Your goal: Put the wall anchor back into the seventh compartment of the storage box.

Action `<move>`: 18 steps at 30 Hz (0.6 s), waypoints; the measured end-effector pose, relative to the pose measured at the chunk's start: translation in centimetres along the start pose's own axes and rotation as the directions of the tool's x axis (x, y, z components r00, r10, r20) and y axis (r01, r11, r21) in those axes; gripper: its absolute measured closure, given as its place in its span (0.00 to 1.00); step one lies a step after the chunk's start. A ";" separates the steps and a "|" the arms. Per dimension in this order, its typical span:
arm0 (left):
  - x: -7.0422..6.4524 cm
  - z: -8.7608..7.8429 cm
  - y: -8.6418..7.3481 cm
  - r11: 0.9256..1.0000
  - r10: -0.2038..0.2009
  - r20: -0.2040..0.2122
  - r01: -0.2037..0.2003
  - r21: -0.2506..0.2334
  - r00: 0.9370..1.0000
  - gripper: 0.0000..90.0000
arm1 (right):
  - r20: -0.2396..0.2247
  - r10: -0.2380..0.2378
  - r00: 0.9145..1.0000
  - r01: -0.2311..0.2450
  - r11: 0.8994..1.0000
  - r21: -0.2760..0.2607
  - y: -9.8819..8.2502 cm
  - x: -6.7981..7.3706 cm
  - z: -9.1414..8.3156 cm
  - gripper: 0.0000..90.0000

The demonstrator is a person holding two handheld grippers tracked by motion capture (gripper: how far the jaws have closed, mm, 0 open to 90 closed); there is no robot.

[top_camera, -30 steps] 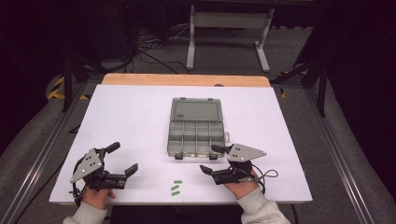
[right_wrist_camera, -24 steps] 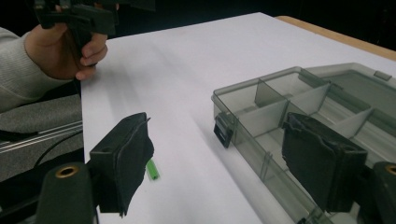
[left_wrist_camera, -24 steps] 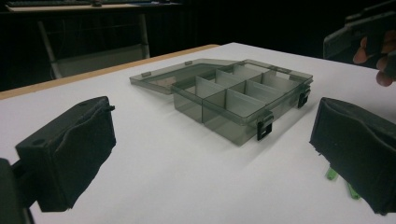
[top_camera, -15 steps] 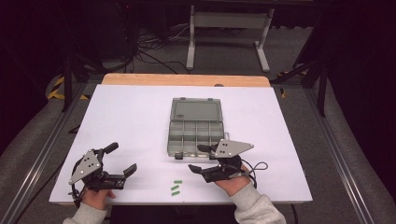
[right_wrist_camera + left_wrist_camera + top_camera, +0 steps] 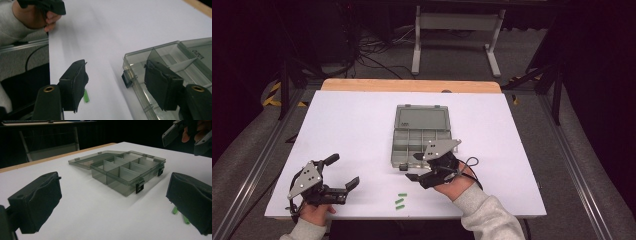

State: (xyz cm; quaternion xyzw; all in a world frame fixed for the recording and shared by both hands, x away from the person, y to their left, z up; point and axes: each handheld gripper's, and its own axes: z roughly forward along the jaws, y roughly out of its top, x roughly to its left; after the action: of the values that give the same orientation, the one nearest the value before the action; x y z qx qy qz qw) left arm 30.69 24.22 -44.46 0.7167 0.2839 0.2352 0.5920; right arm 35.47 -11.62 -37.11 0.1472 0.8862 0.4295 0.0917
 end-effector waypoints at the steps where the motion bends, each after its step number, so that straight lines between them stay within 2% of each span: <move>1: 0.0 -0.1 0.0 1.000 -0.004 0.001 0.004 0.001 1.000 0.00 | -0.006 0.001 1.000 -0.001 1.000 0.021 0.2 -0.1 0.1 0.36; 2: 0.0 -0.1 0.0 1.000 -0.003 0.001 0.003 0.002 1.000 0.00 | -0.009 0.006 1.000 -0.006 0.998 0.056 0.4 -0.2 0.2 0.36; 3: 0.0 -0.1 0.0 1.000 -0.003 0.001 0.003 0.002 1.000 0.00 | -0.009 0.006 1.000 -0.006 0.998 0.056 0.4 -0.2 0.2 0.36; 4: 0.1 -0.2 0.0 1.000 -0.006 -0.002 0.006 0.000 1.000 0.00 | -0.009 0.002 1.000 -0.001 0.993 0.117 1.0 -0.3 0.5 0.35; 5: 0.1 -0.3 0.0 1.000 -0.006 -0.003 0.006 0.000 1.000 0.00 | -0.009 0.002 1.000 -0.001 0.993 0.117 1.0 -0.3 0.5 0.35; 8: 0.1 -0.3 -0.1 1.000 -0.011 -0.009 0.011 -0.002 1.000 0.00 | -0.009 -0.010 1.000 0.011 0.984 0.177 1.6 -0.5 0.7 0.33; 12: 0.1 -0.4 -0.1 1.000 -0.010 -0.017 0.011 0.006 1.000 0.00 | -0.012 -0.026 1.000 0.028 0.975 0.222 2.2 -0.5 0.9 0.33; 18: 0.1 -0.5 -0.1 1.000 -0.010 -0.015 0.010 0.008 1.000 0.00 | -0.030 -0.049 0.998 0.055 0.953 0.297 2.8 -0.1 1.7 0.33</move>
State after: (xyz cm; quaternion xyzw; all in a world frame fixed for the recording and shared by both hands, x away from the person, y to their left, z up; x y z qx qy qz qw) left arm 30.41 24.66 -44.48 0.7159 0.2928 0.2363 0.5882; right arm 36.59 -8.80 -35.91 0.1311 0.9454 0.2902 0.0698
